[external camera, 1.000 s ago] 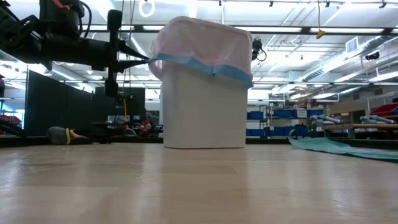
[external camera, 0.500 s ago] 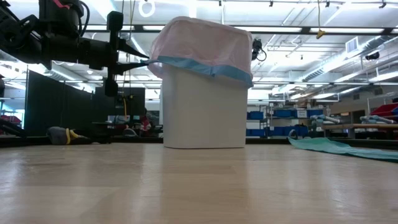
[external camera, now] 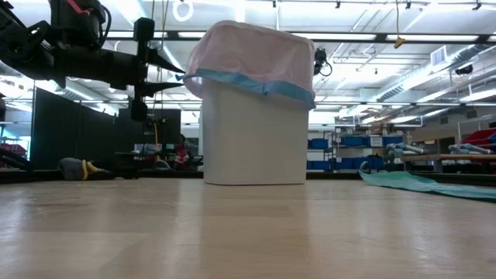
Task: Place trash/remove bag and relplace
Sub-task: Remove the trash bag from the white trash bin
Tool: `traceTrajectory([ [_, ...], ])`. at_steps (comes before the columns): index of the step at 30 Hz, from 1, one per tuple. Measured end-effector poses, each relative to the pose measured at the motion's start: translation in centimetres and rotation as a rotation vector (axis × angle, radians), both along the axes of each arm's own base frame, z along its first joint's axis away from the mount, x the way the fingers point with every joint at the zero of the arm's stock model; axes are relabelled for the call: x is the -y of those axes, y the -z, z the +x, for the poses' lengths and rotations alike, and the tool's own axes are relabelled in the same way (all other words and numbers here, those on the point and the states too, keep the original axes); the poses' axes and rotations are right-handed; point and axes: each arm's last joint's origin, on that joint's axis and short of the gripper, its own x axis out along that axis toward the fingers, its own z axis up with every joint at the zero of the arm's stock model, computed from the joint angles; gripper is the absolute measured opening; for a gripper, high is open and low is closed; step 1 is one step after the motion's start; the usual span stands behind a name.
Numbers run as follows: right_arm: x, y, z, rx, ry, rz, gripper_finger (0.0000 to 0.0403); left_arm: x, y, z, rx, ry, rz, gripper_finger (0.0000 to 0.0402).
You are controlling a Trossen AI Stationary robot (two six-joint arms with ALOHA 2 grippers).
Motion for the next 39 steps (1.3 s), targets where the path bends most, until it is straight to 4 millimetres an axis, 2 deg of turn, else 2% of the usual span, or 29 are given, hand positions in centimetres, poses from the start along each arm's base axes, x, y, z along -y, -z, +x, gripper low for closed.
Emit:
traceTrajectory([
  [12,0.0,0.0,0.0,0.0,0.0,0.0,0.0163,0.1,0.2,0.1,-0.018,0.046,-0.002,0.0112],
  [15,0.0,0.0,0.0,0.0,0.0,-0.001,0.0162,0.1,0.3,0.1,-0.036,0.037,-0.007,0.0086],
  [20,0.0,0.0,0.0,0.001,0.0,0.0,0.0162,0.1,0.4,0.1,-0.045,0.023,-0.001,0.0013],
  [22,0.0,0.0,0.0,0.0,0.006,-0.002,0.0162,0.0,0.3,0.0,-0.038,0.011,0.002,0.0008],
  [26,0.3,0.1,0.1,0.0,0.099,0.002,0.0162,0.1,-0.7,-0.1,0.068,0.012,0.022,0.0004],
  [33,1.2,1.8,0.7,-0.124,0.287,-0.007,0.0162,0.6,-3.7,-0.4,0.344,0.042,0.076,0.0002],
  [39,2.5,3.7,1.2,-0.219,0.473,0.055,0.0162,1.8,-5.6,0.7,0.388,0.129,0.068,0.0001],
])
